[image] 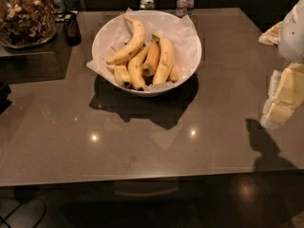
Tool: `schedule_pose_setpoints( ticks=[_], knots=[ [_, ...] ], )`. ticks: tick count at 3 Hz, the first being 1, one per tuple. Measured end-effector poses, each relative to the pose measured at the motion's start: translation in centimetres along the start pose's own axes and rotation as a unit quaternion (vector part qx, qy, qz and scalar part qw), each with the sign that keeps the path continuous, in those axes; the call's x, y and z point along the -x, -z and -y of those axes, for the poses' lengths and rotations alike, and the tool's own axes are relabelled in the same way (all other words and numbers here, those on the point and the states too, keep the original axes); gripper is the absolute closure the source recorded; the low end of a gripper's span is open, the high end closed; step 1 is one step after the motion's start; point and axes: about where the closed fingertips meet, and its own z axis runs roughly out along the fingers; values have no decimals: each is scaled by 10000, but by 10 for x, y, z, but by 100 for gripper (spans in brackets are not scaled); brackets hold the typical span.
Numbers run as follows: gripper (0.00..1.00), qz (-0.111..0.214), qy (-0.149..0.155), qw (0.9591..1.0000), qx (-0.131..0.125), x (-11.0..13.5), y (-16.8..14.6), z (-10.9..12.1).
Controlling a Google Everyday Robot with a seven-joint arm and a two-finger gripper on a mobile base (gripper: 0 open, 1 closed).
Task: Pick banana from white bowl
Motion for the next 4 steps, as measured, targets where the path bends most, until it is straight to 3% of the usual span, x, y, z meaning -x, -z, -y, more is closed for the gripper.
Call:
schedule_pose_setpoints(
  ticks=[2, 3, 4],
  knots=[
    [0, 161, 177, 9997, -76, 12, 4, 11],
    [0, 429, 565, 9974, -112, 40, 8, 32],
    [0, 758, 1079, 9910, -249, 85, 16, 58]
  ],
)
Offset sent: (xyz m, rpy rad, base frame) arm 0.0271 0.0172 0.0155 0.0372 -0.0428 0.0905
